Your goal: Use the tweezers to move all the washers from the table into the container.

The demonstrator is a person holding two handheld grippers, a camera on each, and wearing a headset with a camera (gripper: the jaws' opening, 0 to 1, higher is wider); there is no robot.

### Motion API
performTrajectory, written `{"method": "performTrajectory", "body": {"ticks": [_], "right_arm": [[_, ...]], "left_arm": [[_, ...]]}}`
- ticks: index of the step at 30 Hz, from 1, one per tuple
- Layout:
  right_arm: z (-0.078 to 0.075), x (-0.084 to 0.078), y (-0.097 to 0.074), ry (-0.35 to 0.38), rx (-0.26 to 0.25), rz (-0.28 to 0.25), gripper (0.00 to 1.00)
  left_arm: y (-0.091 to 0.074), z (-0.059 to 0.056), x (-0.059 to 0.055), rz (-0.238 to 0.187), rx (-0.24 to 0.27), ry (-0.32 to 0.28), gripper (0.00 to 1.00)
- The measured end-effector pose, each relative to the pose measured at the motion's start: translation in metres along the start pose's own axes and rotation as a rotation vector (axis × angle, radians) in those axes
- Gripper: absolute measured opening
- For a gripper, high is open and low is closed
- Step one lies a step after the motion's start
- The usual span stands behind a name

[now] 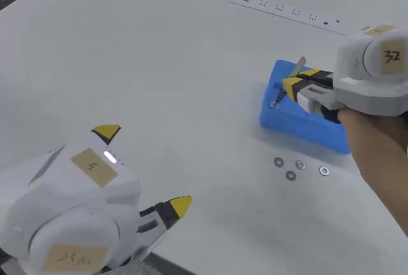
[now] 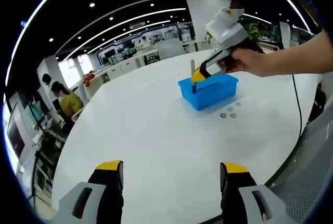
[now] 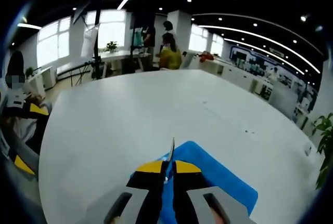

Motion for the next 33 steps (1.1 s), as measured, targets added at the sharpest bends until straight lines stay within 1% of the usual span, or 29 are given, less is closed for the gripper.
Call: {"method": "performTrajectory", "body": {"ticks": [4,5,6,11,16,20,24,28,33], "right_arm": [[0.005,-0.007,0.004,-0.017,0.018,0.026,0.02],[0.005,-0.004,0.003,-0.017,0.015,0.01,0.02],[0.005,-0.003,0.004,-0.02,0.015,0.009,0.02],[0.008,-0.002,0.006,-0.025,0.023,0.012,0.02],[0.008,-0.002,0.004,-0.037,0.01,0.015,0.02],[0.007,-0.003,0.003,-0.015,0.01,0.018,0.02],[0.002,-0.004,0.0,-0.007,-0.012,0.017,0.02],[0.0,-0.004,-0.005,0.015,-0.011,0.013,0.02],[-0.002,0.002,-0.013,0.04,-0.019,-0.005,0.02]], "left_arm": [[0.0,0.0,0.0,0.002,-0.001,0.002,0.78],[0.0,0.0,0.0,0.002,-0.001,0.002,0.78],[0.0,0.0,0.0,0.003,-0.001,0.003,0.78],[0.0,0.0,-0.001,0.009,0.0,0.008,0.77],[0.001,0.0,-0.003,0.015,0.002,0.012,0.77],[0.001,0.0,-0.003,0.017,0.003,0.016,0.76],[0.0,-0.001,-0.003,0.013,-0.001,0.015,0.76],[0.0,-0.001,-0.003,0.013,-0.003,0.018,0.76],[0.0,-0.001,-0.003,0.013,-0.002,0.021,0.76]]}}
Point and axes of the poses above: the centre of the closed fingertips' face, and the gripper's own axes: y roughly forward along the fingers, z roughly to its left, x roughly out of its top, the point moved 3 cm from there along -y, roughly backward along the fingers, and after that the axes turned 2 degrees about z, right-handed, at the moved point
